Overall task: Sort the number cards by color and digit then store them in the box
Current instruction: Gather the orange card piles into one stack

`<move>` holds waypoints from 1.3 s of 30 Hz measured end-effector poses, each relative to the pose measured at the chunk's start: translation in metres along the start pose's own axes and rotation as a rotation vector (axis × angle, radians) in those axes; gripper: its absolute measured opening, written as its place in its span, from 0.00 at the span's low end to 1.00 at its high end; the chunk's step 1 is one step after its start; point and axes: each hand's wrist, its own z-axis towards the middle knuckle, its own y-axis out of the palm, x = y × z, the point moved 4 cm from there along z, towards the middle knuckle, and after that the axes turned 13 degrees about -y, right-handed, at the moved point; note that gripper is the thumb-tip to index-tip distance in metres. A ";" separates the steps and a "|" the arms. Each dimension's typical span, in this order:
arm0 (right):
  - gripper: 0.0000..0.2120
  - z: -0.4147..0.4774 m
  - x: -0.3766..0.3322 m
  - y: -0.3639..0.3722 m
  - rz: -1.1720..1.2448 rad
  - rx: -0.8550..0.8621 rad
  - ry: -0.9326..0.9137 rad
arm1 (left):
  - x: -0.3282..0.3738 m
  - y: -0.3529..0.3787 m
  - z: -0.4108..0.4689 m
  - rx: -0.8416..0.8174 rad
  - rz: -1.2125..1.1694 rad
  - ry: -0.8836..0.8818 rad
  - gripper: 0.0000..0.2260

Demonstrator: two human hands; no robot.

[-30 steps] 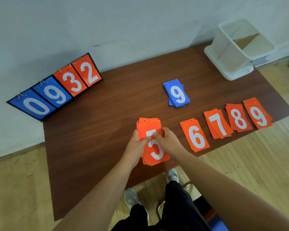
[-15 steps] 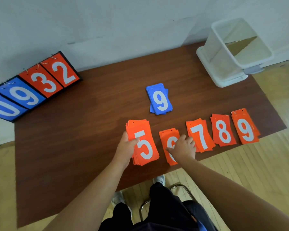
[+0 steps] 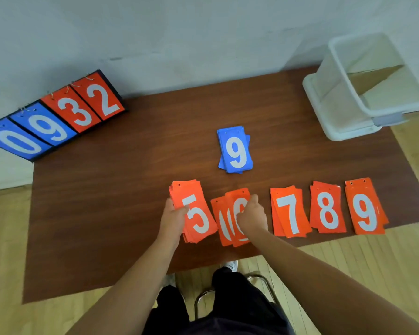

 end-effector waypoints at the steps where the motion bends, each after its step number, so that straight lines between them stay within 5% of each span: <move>1: 0.23 0.002 0.000 -0.003 0.034 -0.010 0.011 | 0.001 0.000 0.000 0.012 0.010 0.000 0.17; 6: 0.31 0.015 -0.001 -0.015 0.180 -0.052 0.112 | 0.008 -0.003 0.004 0.107 0.057 0.015 0.19; 14: 0.23 0.011 -0.008 0.000 0.188 -0.076 0.001 | 0.005 -0.017 0.005 0.134 0.033 -0.023 0.19; 20: 0.14 0.005 -0.021 0.011 0.008 0.017 -0.059 | 0.000 -0.024 0.007 0.117 0.004 -0.013 0.19; 24: 0.15 -0.004 -0.026 0.024 -0.178 0.035 -0.034 | -0.006 -0.028 0.009 0.109 0.007 -0.009 0.19; 30: 0.17 -0.005 -0.029 0.032 -0.148 0.031 -0.024 | -0.011 -0.042 0.017 0.108 0.010 -0.005 0.19; 39: 0.19 0.004 -0.023 -0.004 0.738 -0.037 0.154 | -0.004 -0.042 0.018 0.026 0.040 0.026 0.20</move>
